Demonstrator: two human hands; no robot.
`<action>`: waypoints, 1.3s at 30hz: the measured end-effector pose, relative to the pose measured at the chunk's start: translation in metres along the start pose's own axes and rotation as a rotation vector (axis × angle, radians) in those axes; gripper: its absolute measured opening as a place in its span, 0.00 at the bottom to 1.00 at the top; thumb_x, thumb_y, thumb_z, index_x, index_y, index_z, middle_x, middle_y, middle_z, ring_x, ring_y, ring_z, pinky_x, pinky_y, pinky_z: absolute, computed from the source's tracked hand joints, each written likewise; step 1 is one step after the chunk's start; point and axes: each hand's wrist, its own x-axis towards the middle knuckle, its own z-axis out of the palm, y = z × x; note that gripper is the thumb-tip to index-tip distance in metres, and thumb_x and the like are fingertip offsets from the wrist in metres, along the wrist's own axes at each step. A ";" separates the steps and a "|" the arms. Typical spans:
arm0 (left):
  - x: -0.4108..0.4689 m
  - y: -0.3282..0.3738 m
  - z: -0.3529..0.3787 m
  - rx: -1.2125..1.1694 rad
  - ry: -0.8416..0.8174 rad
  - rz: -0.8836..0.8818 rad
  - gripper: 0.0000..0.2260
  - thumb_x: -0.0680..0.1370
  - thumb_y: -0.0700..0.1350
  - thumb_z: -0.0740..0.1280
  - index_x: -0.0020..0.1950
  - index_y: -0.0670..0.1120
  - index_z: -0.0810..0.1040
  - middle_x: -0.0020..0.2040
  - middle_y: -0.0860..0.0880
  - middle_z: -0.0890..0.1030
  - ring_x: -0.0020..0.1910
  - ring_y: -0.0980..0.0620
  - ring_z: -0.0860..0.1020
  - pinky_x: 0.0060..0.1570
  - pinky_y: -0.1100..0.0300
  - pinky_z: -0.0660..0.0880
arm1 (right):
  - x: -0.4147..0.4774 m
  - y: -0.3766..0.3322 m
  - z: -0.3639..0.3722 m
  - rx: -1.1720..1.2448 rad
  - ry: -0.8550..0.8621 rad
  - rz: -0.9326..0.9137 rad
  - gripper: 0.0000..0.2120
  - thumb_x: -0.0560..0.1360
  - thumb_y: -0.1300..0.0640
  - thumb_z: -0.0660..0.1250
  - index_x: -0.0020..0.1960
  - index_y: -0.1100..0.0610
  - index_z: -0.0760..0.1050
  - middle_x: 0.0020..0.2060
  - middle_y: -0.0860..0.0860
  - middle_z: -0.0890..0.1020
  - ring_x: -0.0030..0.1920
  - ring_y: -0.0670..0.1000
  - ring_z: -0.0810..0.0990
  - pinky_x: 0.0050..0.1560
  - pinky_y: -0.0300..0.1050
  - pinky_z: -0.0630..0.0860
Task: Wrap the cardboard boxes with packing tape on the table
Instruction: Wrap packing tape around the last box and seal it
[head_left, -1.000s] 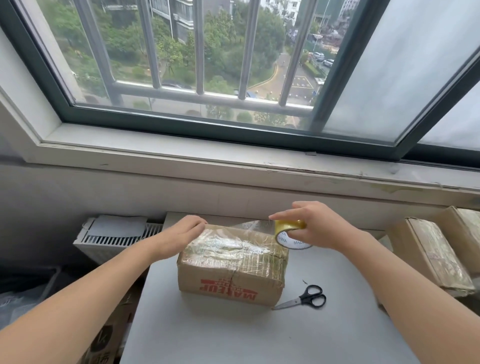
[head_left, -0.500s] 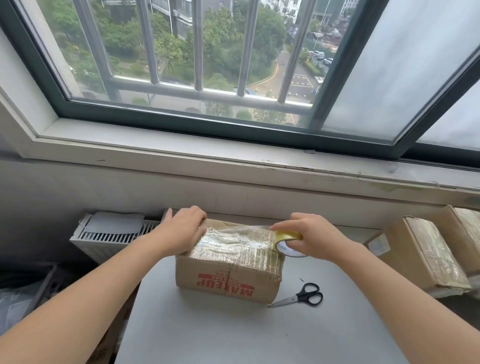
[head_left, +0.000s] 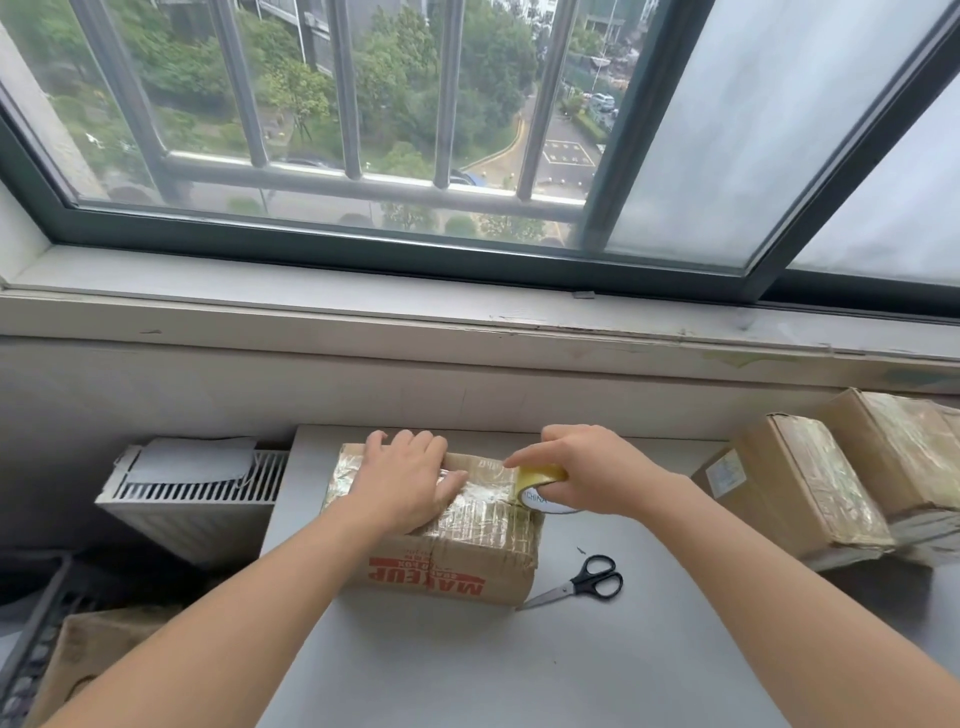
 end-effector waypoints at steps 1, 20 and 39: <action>0.000 0.000 -0.001 -0.005 -0.010 -0.009 0.22 0.81 0.68 0.50 0.56 0.53 0.70 0.55 0.53 0.75 0.59 0.48 0.72 0.66 0.43 0.62 | -0.002 0.002 -0.001 0.013 0.000 0.001 0.21 0.77 0.50 0.69 0.68 0.34 0.75 0.40 0.41 0.70 0.42 0.45 0.71 0.43 0.43 0.69; -0.002 0.002 -0.002 0.029 0.045 -0.041 0.29 0.75 0.78 0.45 0.46 0.55 0.69 0.45 0.57 0.72 0.49 0.51 0.70 0.56 0.49 0.64 | -0.059 0.048 0.032 0.102 -0.025 0.169 0.27 0.78 0.55 0.66 0.70 0.30 0.71 0.38 0.46 0.70 0.38 0.45 0.70 0.41 0.40 0.67; -0.005 0.074 -0.009 0.069 -0.229 0.491 0.69 0.60 0.73 0.76 0.82 0.50 0.33 0.81 0.51 0.52 0.80 0.47 0.50 0.76 0.30 0.38 | -0.071 0.050 0.021 0.172 0.136 0.161 0.24 0.75 0.56 0.72 0.67 0.36 0.78 0.36 0.44 0.71 0.37 0.45 0.71 0.43 0.40 0.66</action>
